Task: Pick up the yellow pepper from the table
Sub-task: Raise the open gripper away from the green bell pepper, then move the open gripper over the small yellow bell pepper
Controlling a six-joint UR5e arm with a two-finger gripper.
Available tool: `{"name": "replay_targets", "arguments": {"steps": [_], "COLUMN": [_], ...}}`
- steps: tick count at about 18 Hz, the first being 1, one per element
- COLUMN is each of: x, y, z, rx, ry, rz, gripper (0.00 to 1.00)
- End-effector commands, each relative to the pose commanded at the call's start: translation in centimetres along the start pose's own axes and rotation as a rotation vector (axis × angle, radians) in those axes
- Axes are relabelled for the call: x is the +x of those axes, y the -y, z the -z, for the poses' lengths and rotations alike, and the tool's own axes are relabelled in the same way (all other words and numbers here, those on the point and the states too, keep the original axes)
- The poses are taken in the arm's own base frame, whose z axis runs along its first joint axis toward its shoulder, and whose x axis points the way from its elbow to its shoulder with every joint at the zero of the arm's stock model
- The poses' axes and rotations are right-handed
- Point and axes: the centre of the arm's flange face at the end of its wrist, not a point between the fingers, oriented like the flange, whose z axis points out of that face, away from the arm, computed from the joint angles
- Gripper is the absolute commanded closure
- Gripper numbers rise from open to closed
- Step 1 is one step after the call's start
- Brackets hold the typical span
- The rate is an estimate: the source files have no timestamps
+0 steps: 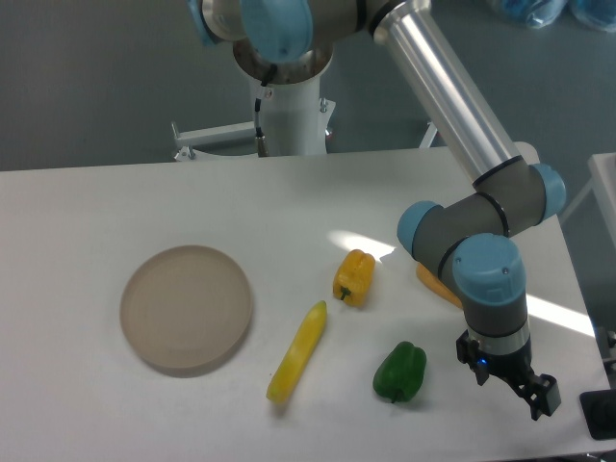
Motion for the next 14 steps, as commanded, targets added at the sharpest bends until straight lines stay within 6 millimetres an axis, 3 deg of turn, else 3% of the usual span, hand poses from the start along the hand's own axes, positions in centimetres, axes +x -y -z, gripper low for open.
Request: {"name": "replay_targets", "arguments": {"steps": [7, 12, 14], "x": [0.4, 1.4, 2.1], "y": [-0.3, -1.4, -2.9], "z": [1.6, 4.8, 6.5], "rx": [-0.002, 0.004, -0.006], "ry": [-0.001, -0.015, -0.034], "rz": [0.012, 0.061, 0.071], "gripper": [0.0, 0.0, 0.0]}}
